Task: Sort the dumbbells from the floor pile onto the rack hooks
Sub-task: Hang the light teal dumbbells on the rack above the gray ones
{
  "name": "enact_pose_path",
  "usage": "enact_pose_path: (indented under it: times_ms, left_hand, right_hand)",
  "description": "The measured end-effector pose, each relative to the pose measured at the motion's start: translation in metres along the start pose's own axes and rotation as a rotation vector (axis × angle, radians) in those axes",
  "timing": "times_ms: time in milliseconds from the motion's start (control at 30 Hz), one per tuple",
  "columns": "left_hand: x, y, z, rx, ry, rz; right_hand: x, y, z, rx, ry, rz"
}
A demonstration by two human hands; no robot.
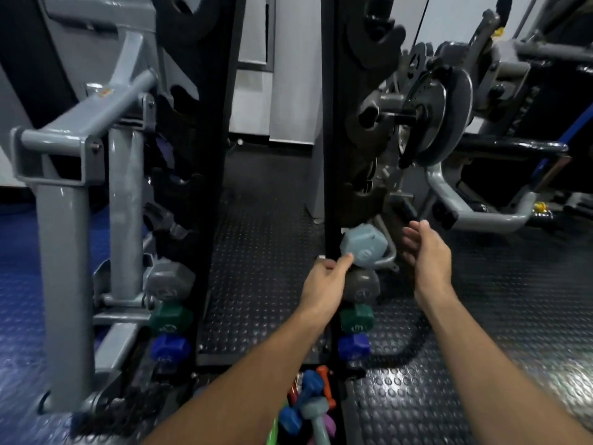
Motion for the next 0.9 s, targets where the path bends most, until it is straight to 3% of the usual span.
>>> enact_pose_path:
  times_ms: [100,233,500,900]
  left_hand:
    - [-0.028,0.020,0.008,0.035,-0.020,-0.116]
    - [-0.082,0.051,0.011,0.071,0.019,-0.204]
    - [-0.214,0.093,-0.005,0.025,0.208,-0.393]
    - [-0.350,0.077,-0.061,-0.236,0.278,-0.848]
  right_hand:
    - [0.041,0.014,0.043,0.171,-0.016,0.025]
    - [0.125,0.017,0.094,0.238,-0.137,0.120]
    - [0.302,-0.009,0.168,0.058,-0.484,0.291]
    - [0.441,-0.017,0.212,-0.069,-0.837,0.592]
Point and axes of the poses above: each hand's wrist, its own z-axis away from the middle knuckle, its own y-axis out of the back of the hand, x = y × z, the point moved 5 cm from there along -z, towards the middle knuckle, and after that the axes turned 14 degrees about z, right-handed, at the moved point
